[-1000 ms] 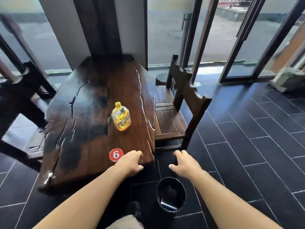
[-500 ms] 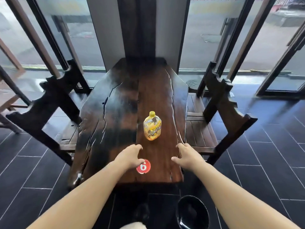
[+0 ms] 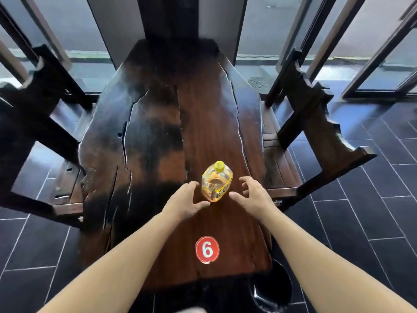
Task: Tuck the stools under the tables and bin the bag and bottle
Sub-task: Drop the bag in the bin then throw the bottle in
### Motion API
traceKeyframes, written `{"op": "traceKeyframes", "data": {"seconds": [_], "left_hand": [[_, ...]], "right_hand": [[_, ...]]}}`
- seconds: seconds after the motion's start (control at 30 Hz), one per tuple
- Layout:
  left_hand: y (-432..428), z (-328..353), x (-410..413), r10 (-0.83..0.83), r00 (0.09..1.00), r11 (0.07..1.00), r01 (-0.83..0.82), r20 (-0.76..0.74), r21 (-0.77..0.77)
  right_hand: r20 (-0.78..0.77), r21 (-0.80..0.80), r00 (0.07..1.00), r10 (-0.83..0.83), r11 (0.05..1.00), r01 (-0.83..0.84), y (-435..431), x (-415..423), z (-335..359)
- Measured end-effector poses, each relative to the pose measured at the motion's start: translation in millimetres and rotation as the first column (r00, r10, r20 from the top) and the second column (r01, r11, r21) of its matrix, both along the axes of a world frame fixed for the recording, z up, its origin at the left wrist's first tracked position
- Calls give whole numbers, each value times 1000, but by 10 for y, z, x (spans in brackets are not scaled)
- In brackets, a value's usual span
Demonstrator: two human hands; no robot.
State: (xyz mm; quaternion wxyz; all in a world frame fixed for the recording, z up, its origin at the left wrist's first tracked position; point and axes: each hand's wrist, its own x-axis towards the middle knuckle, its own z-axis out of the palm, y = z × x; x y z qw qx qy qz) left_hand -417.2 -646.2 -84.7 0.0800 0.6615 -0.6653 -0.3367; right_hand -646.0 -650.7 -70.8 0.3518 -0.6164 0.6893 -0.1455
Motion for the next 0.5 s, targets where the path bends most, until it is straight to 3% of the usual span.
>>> {"op": "traceKeyframes", "data": {"seconds": [0.13, 0.5], "left_hand": [[-253, -157, 27, -7, 996, 999, 11, -88, 41], [-699, -530, 57, -95, 976, 989, 115, -195, 97]], "right_hand": [[109, 15, 989, -100, 995, 99, -210, 87, -103], [210, 104, 973, -93, 992, 72, -554, 241, -389]]}}
